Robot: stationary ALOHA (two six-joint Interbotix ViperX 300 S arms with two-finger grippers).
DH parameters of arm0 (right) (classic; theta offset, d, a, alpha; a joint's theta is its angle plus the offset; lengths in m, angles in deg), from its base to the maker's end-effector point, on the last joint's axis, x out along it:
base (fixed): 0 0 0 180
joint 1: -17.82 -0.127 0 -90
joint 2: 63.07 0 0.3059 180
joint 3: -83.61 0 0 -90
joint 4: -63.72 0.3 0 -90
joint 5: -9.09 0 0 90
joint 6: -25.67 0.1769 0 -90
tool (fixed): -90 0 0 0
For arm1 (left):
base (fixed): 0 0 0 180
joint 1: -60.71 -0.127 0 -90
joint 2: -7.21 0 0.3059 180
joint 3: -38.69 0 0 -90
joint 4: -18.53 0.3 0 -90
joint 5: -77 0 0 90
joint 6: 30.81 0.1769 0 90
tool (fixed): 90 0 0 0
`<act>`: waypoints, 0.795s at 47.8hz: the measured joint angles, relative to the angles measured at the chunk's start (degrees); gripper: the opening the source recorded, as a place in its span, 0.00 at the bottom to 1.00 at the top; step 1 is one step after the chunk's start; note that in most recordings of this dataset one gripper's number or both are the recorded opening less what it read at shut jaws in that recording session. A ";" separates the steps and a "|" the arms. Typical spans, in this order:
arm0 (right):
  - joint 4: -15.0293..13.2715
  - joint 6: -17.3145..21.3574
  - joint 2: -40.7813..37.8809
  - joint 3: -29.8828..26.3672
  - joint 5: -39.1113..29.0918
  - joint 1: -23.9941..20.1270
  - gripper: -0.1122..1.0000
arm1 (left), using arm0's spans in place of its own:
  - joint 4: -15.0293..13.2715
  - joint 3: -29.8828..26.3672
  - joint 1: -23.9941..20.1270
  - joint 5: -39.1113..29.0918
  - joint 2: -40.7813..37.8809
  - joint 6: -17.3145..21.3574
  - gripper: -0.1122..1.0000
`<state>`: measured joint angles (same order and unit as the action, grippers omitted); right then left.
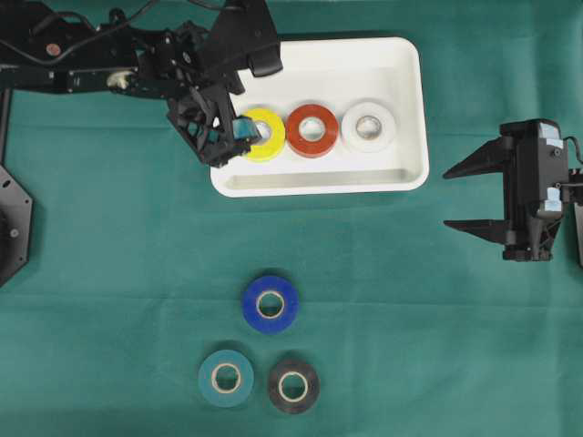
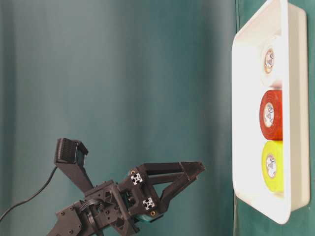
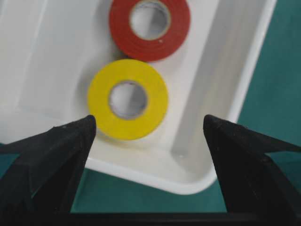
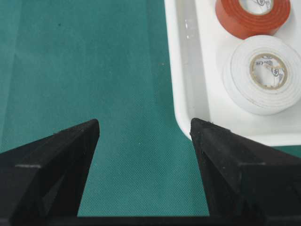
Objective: Pick up the tape from a random location and place it into the white case.
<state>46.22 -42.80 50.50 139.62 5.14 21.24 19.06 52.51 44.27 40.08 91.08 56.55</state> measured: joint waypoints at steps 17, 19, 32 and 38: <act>0.00 0.00 0.00 -0.62 0.00 0.09 0.77 | 0.00 0.00 10.99 0.09 0.00 0.00 0.95; 0.00 0.00 0.00 -0.88 -0.09 0.09 0.77 | 0.00 0.00 11.69 0.09 0.00 0.09 0.95; 0.00 0.18 0.00 -2.46 -0.97 0.09 0.77 | 0.00 1.58 12.39 2.81 0.44 0.09 0.95; 0.00 0.18 0.00 -2.72 -1.14 0.00 0.77 | 0.00 3.16 12.39 4.22 1.49 0.09 0.94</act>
<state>46.22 -42.62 50.50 136.90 3.99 21.24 19.06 55.67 56.66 44.30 92.57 56.64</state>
